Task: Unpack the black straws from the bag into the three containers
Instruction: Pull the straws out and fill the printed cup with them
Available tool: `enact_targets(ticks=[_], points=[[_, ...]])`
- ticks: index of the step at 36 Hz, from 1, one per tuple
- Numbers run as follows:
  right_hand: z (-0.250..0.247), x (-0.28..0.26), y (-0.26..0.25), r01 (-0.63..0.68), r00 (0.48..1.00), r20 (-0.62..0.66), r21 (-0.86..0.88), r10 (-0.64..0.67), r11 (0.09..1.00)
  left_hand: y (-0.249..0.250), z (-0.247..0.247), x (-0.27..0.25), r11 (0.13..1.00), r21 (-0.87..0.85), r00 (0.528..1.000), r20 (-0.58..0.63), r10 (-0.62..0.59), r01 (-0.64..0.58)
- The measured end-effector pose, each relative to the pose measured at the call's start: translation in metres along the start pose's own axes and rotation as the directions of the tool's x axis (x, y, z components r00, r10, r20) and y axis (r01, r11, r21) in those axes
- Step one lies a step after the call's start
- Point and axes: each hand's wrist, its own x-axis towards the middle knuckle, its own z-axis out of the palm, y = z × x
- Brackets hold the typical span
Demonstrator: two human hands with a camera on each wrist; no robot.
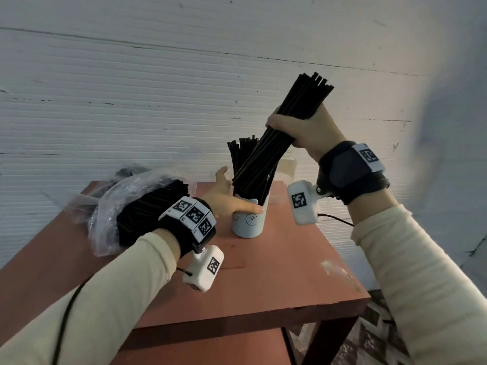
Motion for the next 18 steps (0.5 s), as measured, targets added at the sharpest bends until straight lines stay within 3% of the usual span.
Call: enact_targets(ticks=[9, 18], points=[[-0.003, 0.012, 0.011, 0.06, 0.998, 0.031, -0.121, -0.057, 0.991, -0.006, -0.006, 0.022, 0.978, 0.208, 0.997, 0.076, 0.017, -0.033], [0.016, 0.014, 0.015, 0.144, 0.987, 0.099, -0.208, -0.125, 0.967, -0.012, -0.005, 0.025, 0.98, 0.19, 0.997, 0.057, 0.053, -0.063]])
